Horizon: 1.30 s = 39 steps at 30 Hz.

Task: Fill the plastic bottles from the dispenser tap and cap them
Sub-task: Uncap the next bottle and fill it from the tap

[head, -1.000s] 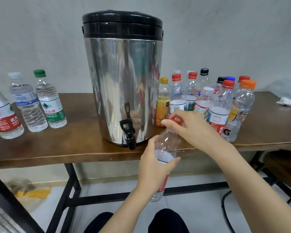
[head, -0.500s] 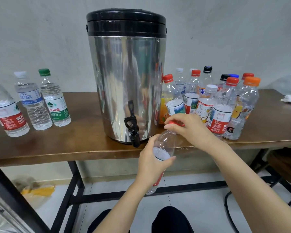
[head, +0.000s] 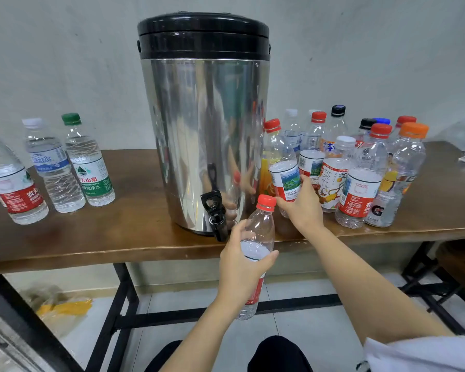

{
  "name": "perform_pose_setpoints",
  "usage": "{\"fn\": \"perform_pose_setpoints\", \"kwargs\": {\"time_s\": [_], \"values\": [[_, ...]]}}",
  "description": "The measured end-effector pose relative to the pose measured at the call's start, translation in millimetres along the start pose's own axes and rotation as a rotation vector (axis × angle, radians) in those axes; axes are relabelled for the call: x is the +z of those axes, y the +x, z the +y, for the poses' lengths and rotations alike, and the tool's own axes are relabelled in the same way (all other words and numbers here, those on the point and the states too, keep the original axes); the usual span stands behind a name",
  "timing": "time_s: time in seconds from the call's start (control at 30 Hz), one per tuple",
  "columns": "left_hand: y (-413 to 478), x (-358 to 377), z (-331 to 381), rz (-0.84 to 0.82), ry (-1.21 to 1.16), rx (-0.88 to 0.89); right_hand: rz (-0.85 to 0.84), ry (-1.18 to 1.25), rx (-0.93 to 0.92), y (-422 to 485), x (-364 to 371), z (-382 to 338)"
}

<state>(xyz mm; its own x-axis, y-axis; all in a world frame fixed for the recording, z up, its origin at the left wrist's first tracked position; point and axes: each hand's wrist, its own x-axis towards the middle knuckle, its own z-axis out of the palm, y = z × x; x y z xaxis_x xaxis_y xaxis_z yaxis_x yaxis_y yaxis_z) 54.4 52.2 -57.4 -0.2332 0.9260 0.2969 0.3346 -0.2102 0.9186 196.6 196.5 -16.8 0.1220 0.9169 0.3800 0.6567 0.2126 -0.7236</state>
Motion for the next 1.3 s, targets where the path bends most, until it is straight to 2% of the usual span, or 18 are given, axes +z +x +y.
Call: {"fn": "perform_pose_setpoints", "kwargs": {"time_s": [0.2,0.37,0.5,0.6,0.67,0.8,0.87,1.0,1.1,1.2,1.3], "values": [[5.8,-0.5,-1.0,-0.003,-0.030,0.003,-0.009,0.237,0.058,-6.0,0.8,10.0],[6.1,5.2,2.5,-0.024,-0.039,0.002,-0.072,0.265,0.089,-8.7,-6.9,11.6],[2.3,6.9,0.8,-0.032,-0.060,-0.006,-0.063,0.086,0.046,-25.9,-27.7,6.2],[-0.6,10.7,0.1,-0.046,-0.069,-0.003,-0.008,-0.009,-0.100,-48.4,-54.0,-12.6],[-2.6,15.5,-0.4,-0.049,-0.062,0.015,-0.079,-0.014,-0.151,-59.4,-68.4,-32.7],[-7.2,22.4,-2.7,-0.038,-0.030,0.064,-0.227,-0.336,-0.242,-61.8,-80.5,-64.3],[-9.2,20.4,-5.1,-0.037,-0.010,0.071,-0.282,-0.374,-0.270,-60.1,-81.0,-69.1],[-11.5,10.2,-9.6,-0.044,0.005,0.060,-0.478,-0.249,-0.339,-59.3,-83.8,-72.8],[-13.4,-0.4,-12.6,-0.067,-0.028,0.029,-0.563,-0.083,-0.403,-58.8,-87.1,-75.7],[-17.9,-12.1,-21.3,-0.102,-0.019,-0.027,-0.502,0.117,-0.341,-55.9,-80.9,-70.9],[-29.8,-24.0,-37.6,-0.114,-0.007,-0.129,-0.405,0.015,-0.225,-56.3,-57.4,-57.4]]}}
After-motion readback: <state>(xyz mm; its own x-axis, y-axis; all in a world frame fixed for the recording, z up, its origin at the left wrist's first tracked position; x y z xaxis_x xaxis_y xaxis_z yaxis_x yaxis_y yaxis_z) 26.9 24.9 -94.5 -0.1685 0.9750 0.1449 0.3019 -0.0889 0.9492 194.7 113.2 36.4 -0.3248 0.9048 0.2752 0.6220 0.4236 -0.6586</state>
